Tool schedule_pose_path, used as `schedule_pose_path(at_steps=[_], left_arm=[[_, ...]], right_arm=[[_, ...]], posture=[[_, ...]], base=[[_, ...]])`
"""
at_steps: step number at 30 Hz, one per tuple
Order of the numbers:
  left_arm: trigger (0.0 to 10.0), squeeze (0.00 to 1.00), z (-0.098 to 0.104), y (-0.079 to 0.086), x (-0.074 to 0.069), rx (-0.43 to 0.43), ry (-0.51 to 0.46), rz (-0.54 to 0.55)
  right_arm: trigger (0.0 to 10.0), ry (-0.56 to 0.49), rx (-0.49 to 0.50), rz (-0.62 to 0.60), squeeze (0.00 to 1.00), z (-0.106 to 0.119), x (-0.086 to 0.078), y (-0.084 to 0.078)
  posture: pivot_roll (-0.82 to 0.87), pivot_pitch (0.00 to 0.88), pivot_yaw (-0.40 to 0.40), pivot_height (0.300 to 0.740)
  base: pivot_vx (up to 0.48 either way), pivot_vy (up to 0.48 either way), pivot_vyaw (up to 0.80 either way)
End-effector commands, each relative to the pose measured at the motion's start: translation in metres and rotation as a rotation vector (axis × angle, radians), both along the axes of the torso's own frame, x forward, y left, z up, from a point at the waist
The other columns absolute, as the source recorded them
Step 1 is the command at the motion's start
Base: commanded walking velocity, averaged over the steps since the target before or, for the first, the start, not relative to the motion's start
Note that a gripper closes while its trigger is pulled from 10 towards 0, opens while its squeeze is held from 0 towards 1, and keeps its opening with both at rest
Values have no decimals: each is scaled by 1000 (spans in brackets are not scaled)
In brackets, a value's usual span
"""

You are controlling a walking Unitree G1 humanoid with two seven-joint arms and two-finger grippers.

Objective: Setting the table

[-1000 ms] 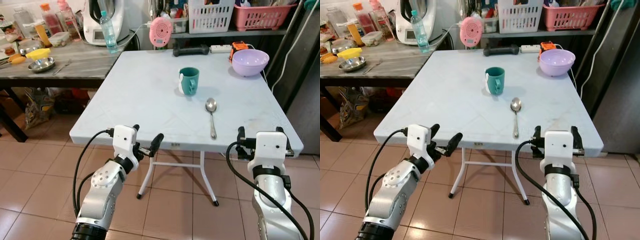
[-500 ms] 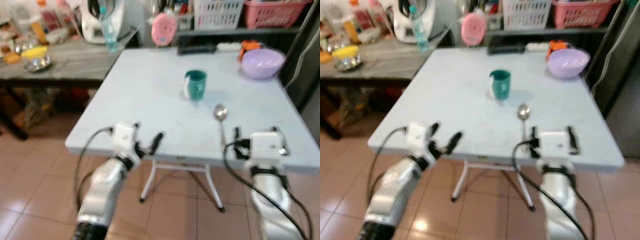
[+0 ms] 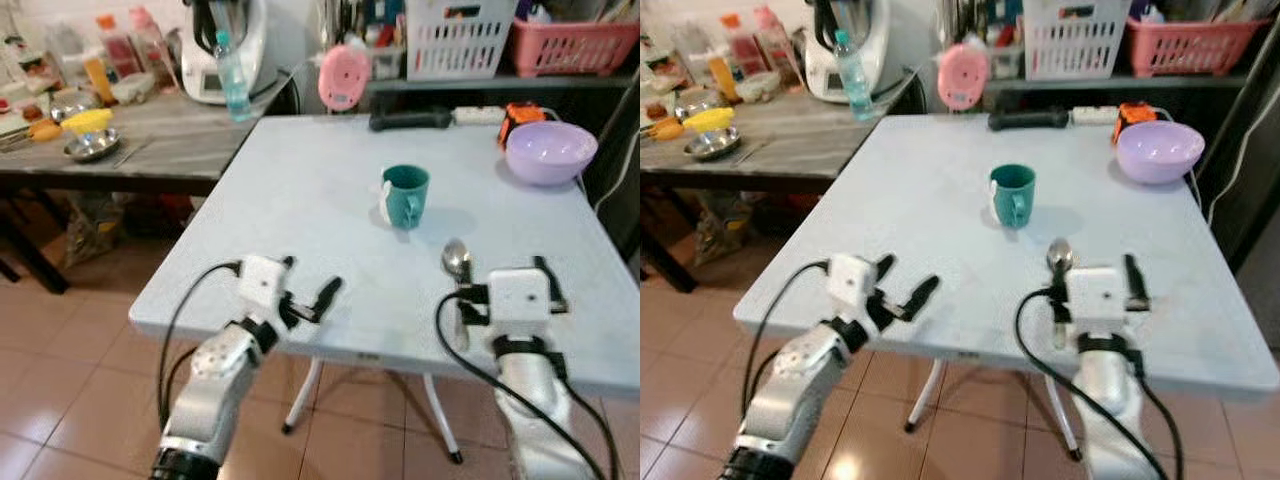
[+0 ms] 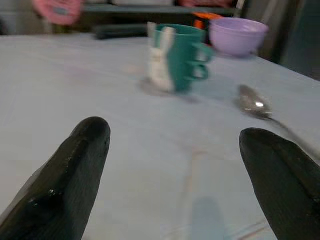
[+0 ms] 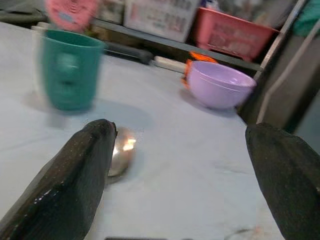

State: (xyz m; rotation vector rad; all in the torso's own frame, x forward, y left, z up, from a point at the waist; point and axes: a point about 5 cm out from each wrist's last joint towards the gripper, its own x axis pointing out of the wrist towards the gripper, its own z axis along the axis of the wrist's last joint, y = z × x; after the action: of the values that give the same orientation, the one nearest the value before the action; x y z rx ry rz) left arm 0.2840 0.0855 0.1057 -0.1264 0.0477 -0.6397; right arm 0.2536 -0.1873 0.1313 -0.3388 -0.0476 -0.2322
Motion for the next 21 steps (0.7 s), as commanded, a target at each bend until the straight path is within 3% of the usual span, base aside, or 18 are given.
schedule_pose_path(at_steps=[1, 8, 21], left_arm=[[10000, 0, -3, 13, -2, 22, 20, -17], [10000, 0, -16, 18, -22, 99, 60, -177], [10000, 0, -17, 17, -27, 94, 118, -352]], right_arm=[[10000, 8, 35, 19, 0, 0, 1, 9], [10000, 55, 96, 24, 0, -11, -2, 16], [10000, 131, 215, -13, 0, -24, -7, 18]], posture=[[-149, 24, 75, 740], [-144, 40, 76, 740], [-139, 67, 92, 740]], base=[[0, 0, 0], [0, 0, 0], [0, 0, 0]])
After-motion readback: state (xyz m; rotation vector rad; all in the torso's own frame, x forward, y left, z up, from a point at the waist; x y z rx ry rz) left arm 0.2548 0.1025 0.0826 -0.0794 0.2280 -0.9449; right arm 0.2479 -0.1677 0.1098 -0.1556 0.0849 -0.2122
